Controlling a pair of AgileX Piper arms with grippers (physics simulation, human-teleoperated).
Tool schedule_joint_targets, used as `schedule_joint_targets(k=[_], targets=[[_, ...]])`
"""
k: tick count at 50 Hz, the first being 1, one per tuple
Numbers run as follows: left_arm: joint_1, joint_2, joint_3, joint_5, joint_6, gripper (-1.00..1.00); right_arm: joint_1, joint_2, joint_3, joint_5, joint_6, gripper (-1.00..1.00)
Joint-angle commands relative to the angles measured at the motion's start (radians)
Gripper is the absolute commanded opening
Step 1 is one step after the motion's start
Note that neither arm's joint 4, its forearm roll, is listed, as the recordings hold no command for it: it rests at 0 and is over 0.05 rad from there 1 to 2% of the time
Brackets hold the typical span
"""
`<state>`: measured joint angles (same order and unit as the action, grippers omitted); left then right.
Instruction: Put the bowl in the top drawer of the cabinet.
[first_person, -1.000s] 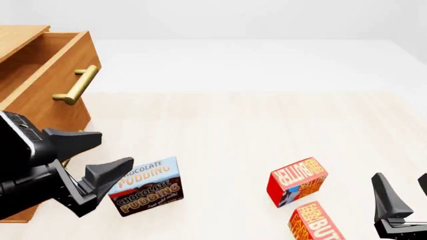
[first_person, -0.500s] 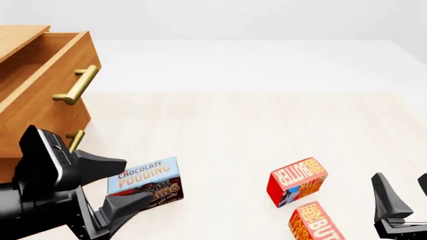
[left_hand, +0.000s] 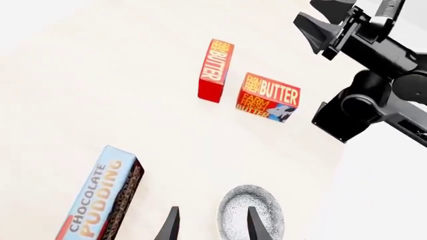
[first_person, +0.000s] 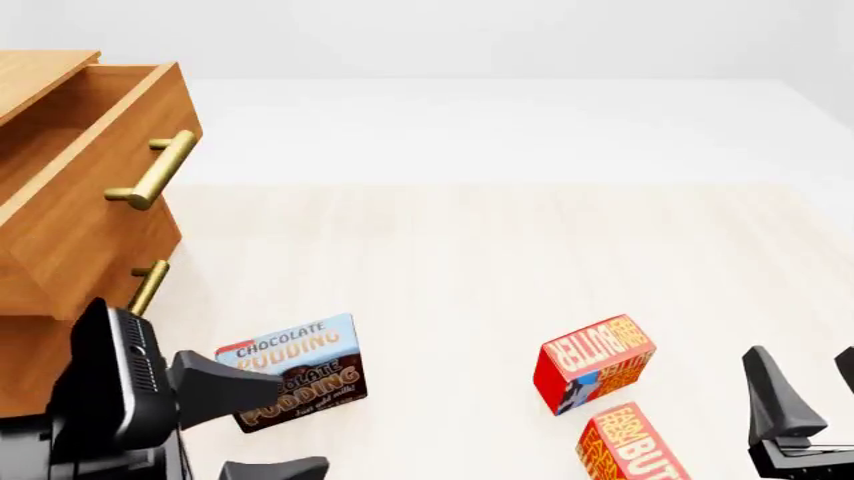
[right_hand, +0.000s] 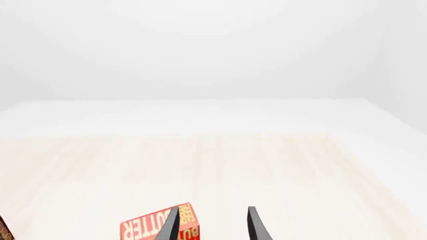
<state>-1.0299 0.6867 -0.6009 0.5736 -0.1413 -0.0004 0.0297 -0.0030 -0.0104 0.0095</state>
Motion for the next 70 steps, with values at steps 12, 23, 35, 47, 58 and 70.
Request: schedule_joint_targets(k=[12,23,35,47,58,70], targets=[[-0.076,-0.003,0.024,-0.041,-0.056,1.0,0.001,-0.018,-0.001,0.008,-0.003,1.0],[-0.076,-0.003,0.024,-0.041,-0.056,1.0,0.001,-0.018,-0.001,0.008,-0.003,1.0],[-0.12,0.035,0.03,-0.044,-0.093,1.0,0.0,-0.018,-0.001,0.008,-0.004,1.0],[-0.203,0.083,0.021,-0.008,-0.153,1.0,0.0,-0.019,-0.001,0.008,-0.004,1.0],[-0.251,0.115,-0.007,0.045,-0.202,1.0,-0.003,-0.02,-0.001,0.009,-0.005,1.0],[-0.263,0.124,0.013,0.047,-0.228,1.0,-0.006,-0.019,-0.001,0.009,-0.005,1.0]])
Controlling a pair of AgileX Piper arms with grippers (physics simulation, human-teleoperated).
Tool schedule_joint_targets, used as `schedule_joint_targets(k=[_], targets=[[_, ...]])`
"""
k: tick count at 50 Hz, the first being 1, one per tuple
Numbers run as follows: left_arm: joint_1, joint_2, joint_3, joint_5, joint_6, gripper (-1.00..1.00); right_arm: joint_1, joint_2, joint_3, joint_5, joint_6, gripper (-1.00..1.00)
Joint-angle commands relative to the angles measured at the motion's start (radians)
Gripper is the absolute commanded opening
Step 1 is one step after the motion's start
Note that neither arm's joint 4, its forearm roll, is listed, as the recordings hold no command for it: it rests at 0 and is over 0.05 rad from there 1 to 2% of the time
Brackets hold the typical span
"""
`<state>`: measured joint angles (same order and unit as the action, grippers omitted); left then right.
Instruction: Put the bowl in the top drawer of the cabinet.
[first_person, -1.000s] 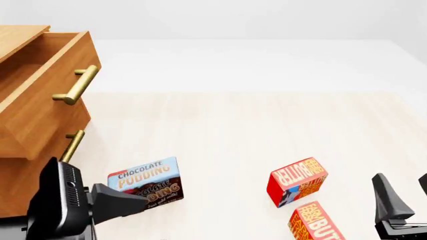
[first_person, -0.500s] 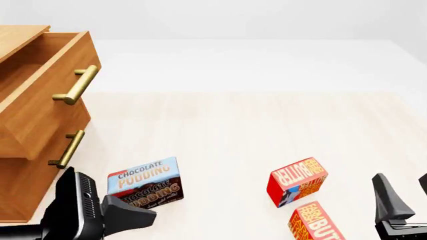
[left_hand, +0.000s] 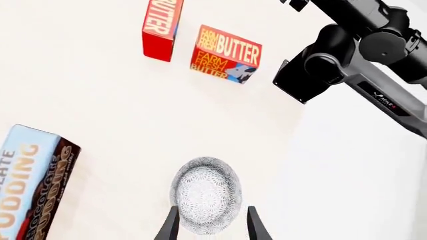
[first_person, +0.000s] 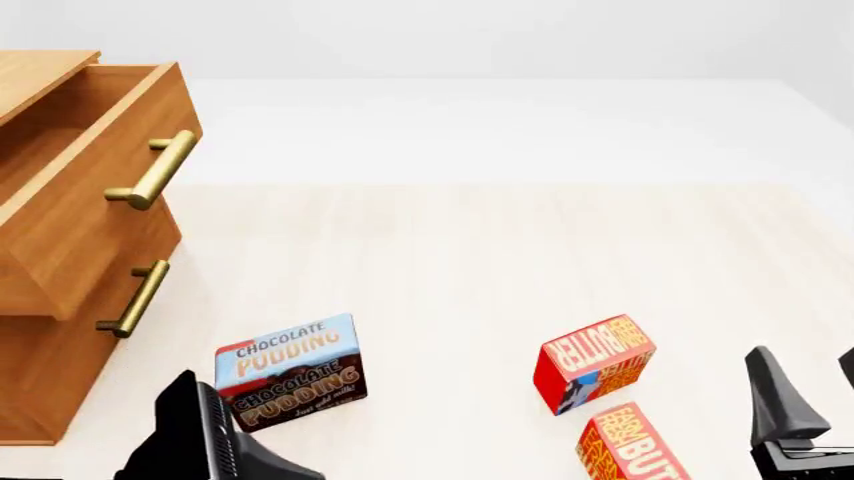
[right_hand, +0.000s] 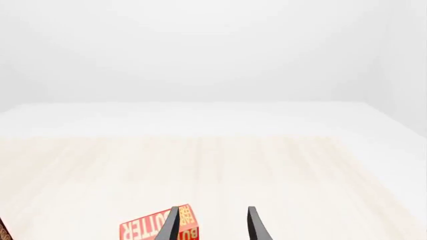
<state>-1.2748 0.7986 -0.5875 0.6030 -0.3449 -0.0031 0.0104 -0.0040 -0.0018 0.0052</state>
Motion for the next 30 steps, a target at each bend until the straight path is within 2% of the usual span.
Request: schedule_joint_targets(k=[1,6,9,20,21,24,25,30], targets=[[-0.016,0.012,-0.002,0.021,-0.024,1.0,-0.002,0.0,0.0,0.0,-0.001,1.0],[-0.012,0.006,-0.006,0.036,-0.027,1.0,-0.003,0.0,0.0,0.0,-0.001,1.0],[-0.021,-0.002,0.01,0.029,-0.059,1.0,-0.002,0.0,0.0,0.0,-0.002,1.0],[0.005,0.009,0.038,0.001,-0.055,1.0,-0.004,0.0,0.0,0.0,-0.002,1.0],[-0.009,0.021,0.07,-0.039,-0.072,1.0,-0.004,-0.001,0.0,0.0,-0.004,1.0],[-0.002,0.031,0.061,-0.046,-0.06,1.0,-0.004,0.0,0.0,0.0,-0.004,1.0],[0.041,0.077,0.109,-0.125,-0.044,1.0,-0.019,0.006,0.0,0.0,-0.01,1.0],[0.042,0.088,0.134,-0.158,-0.053,1.0,-0.021,0.005,0.0,0.0,-0.01,1.0]])
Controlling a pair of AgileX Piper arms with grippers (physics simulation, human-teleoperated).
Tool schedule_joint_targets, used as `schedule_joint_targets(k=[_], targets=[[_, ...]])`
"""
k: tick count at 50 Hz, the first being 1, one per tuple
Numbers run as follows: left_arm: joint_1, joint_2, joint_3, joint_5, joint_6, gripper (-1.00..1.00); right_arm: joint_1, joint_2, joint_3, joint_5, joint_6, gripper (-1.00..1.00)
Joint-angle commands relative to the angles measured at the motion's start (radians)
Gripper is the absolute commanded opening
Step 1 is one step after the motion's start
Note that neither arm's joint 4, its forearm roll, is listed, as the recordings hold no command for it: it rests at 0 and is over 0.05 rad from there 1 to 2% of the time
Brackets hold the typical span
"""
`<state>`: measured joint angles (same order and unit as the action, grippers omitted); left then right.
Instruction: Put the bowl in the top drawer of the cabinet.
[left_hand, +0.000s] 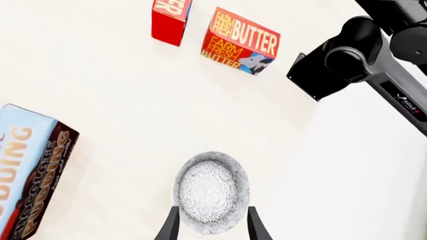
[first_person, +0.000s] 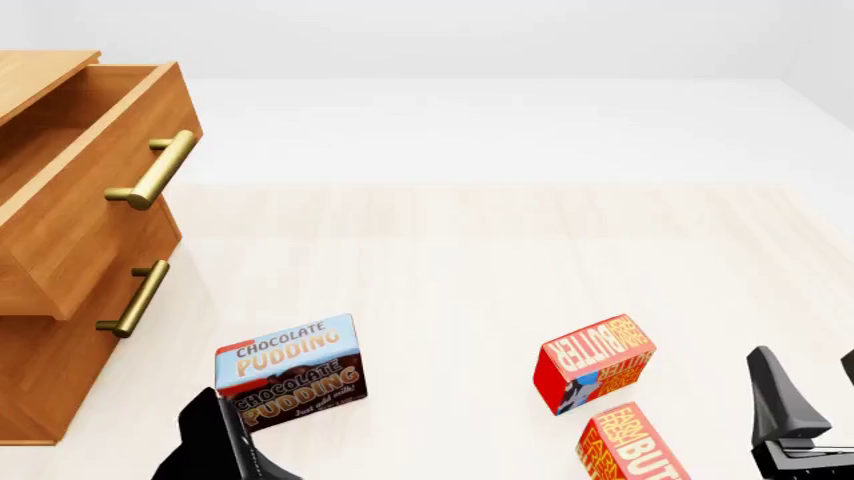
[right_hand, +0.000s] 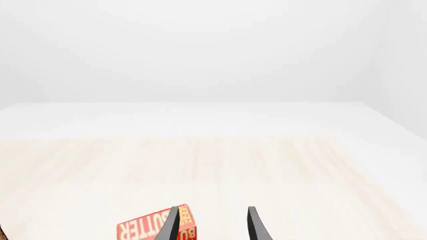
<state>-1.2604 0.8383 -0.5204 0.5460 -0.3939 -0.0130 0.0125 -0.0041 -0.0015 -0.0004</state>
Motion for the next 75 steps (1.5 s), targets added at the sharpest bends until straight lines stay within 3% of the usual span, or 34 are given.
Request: schedule_joint_targets(k=[1,49,75], targets=[[0.031,0.05,0.071,-0.108,-0.003,1.0,-0.012,0.003,0.0,0.0,-0.005,1.0],[0.133,0.159,0.154,-0.297,0.03,1.0,-0.035,0.005,0.0,0.001,-0.015,1.0],[0.134,0.172,0.148,-0.299,0.039,1.0,-0.036,-0.007,-0.001,0.004,-0.016,1.0]])
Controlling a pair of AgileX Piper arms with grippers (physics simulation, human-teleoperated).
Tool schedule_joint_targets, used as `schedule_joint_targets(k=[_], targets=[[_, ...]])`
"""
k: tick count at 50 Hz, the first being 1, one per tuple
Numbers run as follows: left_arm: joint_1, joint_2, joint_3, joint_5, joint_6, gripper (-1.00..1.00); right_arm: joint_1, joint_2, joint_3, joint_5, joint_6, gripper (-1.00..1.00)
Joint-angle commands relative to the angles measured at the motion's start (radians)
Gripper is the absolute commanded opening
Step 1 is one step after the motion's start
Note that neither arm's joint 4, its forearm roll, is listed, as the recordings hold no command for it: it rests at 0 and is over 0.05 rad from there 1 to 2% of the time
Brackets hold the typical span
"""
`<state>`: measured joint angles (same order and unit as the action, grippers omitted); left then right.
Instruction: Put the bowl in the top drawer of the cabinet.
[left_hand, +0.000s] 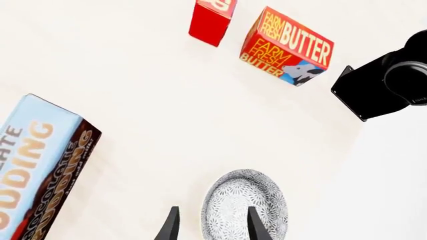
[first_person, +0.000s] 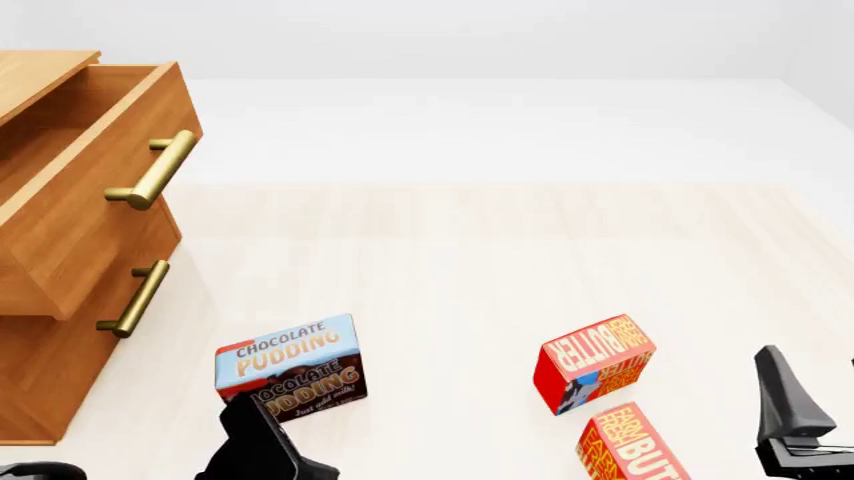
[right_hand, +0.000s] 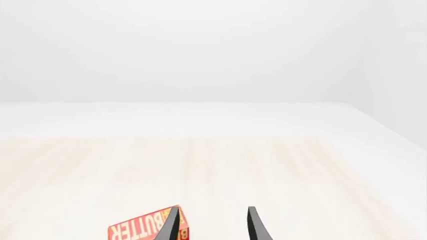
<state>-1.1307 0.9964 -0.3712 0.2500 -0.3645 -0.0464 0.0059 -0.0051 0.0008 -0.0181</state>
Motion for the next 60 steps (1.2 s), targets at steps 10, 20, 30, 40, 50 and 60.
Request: schedule_joint_targets(k=[10,20,30,40,50,60], targets=[[0.011,0.05,0.009,-0.026,0.023,1.0,-0.002,0.001,0.0,0.002,0.003,1.0],[0.01,0.069,0.014,-0.046,0.029,1.0,-0.003,0.001,0.0,0.001,0.003,1.0],[0.001,0.104,0.026,-0.083,0.033,1.0,-0.005,0.0,0.0,0.002,0.003,1.0],[0.01,0.151,0.052,-0.148,0.029,1.0,-0.006,0.001,0.0,0.002,0.002,1.0],[0.003,0.195,0.086,-0.233,0.006,1.0,-0.008,0.002,0.0,0.002,-0.002,1.0],[-0.017,0.217,0.105,-0.28,-0.008,1.0,-0.013,0.003,0.0,0.003,-0.003,1.0]])
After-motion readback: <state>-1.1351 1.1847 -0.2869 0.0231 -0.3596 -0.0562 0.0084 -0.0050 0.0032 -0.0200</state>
